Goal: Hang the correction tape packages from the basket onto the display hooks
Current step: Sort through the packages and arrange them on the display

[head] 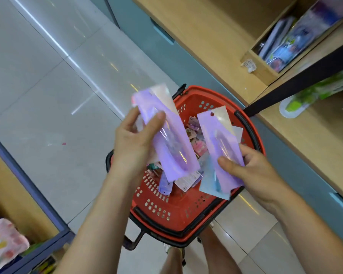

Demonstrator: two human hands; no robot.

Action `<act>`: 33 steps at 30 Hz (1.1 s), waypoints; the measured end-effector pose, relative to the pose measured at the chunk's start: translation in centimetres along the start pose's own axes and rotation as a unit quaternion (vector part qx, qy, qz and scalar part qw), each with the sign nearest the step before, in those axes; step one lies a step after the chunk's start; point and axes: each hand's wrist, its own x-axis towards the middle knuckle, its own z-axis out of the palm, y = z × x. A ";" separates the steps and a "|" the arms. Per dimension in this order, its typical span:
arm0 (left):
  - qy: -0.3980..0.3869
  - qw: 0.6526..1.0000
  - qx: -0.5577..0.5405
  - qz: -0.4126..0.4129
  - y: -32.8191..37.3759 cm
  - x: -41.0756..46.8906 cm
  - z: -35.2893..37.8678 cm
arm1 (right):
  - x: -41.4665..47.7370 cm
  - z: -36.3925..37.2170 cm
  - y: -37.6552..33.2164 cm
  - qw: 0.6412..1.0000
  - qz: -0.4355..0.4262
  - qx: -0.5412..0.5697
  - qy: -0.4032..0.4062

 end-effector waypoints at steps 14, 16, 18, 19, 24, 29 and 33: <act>0.010 0.997 0.061 0.039 11.0 -9.3 7.3 | -7.8 1.9 -11.9 0.987 -0.106 0.114 -0.029; -0.025 0.996 0.071 0.037 12.8 -10.4 7.4 | -9.4 1.6 -13.6 0.985 -0.111 0.128 -0.033; -0.063 0.994 0.081 0.043 14.7 -11.6 7.4 | -11.0 1.4 -15.0 0.982 -0.124 0.139 -0.024; -0.075 0.992 0.087 0.047 15.6 -12.1 7.4 | -11.8 1.3 -15.7 0.980 -0.134 0.147 -0.016; -0.042 0.991 0.087 0.093 19.3 -15.2 7.1 | -16.0 0.8 -19.2 0.964 -0.164 0.207 0.013; -0.020 0.974 0.049 0.222 23.1 -19.0 6.5 | -20.8 1.3 -21.3 0.950 -0.216 0.211 0.075; -0.101 0.974 -0.094 0.179 26.2 -22.4 4.7 | -26.0 2.6 -22.7 0.932 -0.266 0.226 0.096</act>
